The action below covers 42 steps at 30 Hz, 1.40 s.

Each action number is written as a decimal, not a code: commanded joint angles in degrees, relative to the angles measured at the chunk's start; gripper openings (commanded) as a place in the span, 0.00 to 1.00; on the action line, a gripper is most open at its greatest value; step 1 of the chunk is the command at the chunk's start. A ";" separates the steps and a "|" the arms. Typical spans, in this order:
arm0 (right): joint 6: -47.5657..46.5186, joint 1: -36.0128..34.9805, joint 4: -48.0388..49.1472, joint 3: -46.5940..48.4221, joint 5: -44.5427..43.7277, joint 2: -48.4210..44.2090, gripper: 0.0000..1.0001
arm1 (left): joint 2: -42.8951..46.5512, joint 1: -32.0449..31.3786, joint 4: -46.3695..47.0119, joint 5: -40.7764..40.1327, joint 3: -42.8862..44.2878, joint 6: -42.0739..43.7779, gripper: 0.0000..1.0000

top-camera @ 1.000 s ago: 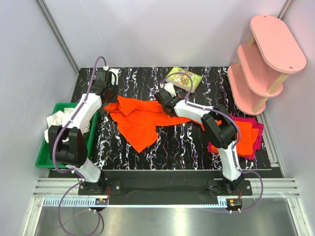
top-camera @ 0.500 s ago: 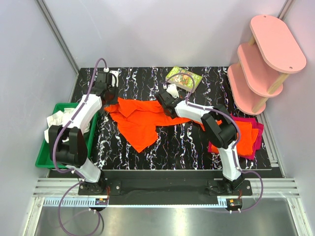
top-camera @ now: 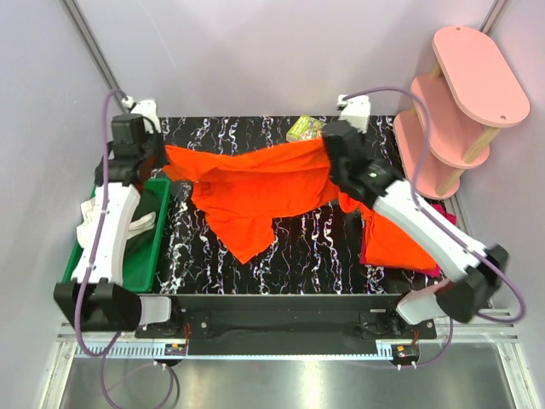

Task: Fold and stack the t-shirts
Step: Flatten out the tshirt

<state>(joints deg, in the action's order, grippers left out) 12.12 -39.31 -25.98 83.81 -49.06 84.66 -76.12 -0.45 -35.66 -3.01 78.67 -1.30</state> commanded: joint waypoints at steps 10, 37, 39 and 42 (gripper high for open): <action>-8.43 -14.12 -5.31 1.70 -13.17 -22.16 0.00 | 25.31 1.59 -2.30 5.29 3.67 8.33 0.00; 6.96 0.45 0.38 -17.71 8.36 -6.72 0.00 | 16.02 1.50 6.73 7.40 -16.52 5.43 0.00; 5.90 1.78 2.32 -16.84 8.54 -0.42 0.00 | 13.11 1.50 10.16 6.00 -17.24 5.17 0.00; 5.29 4.32 5.23 -13.95 9.33 6.88 0.00 | 7.05 1.50 13.42 4.42 -16.98 4.90 0.00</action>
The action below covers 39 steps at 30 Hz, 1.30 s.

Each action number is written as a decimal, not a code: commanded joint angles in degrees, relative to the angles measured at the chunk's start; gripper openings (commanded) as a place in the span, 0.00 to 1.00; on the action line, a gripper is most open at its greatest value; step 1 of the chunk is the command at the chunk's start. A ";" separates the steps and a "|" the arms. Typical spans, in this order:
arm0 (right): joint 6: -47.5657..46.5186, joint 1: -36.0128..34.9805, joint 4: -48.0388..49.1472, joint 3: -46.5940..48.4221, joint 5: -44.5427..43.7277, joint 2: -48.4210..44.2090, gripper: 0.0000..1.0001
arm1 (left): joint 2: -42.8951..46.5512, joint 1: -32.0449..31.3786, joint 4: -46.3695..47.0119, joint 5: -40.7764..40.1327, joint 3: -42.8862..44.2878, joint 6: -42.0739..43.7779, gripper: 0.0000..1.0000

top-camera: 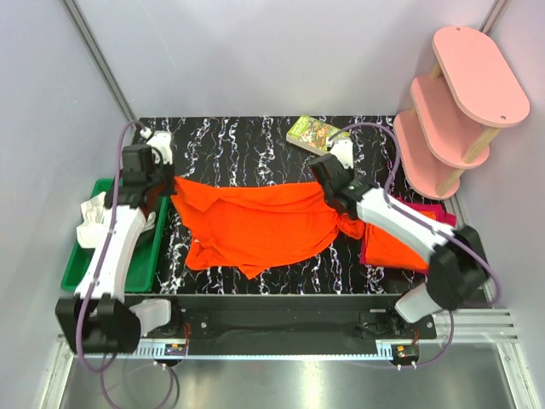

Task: Fold and stack the t-shirts
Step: Flatten out the tshirt

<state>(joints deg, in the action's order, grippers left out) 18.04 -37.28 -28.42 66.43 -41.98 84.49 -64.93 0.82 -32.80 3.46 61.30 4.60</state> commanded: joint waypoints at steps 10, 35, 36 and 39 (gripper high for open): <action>-1.43 8.80 9.79 14.24 2.60 23.35 0.00 | -16.46 0.15 16.53 -6.45 1.90 -1.61 0.00; 6.74 8.01 9.09 4.23 6.47 15.18 0.52 | -17.16 -0.47 16.98 -6.01 1.19 -2.31 0.00; 7.18 7.92 8.92 3.71 6.64 15.27 0.52 | -17.16 -0.82 16.89 -6.01 1.19 -2.40 0.00; 8.50 7.92 8.91 2.48 7.43 16.58 0.50 | -17.08 -2.49 16.54 -6.28 0.93 -2.49 0.00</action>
<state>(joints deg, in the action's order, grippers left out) 22.68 -29.26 -19.44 70.72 -35.83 100.90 -84.36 -0.16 -18.39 -2.07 61.36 2.87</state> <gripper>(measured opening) 0.511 0.020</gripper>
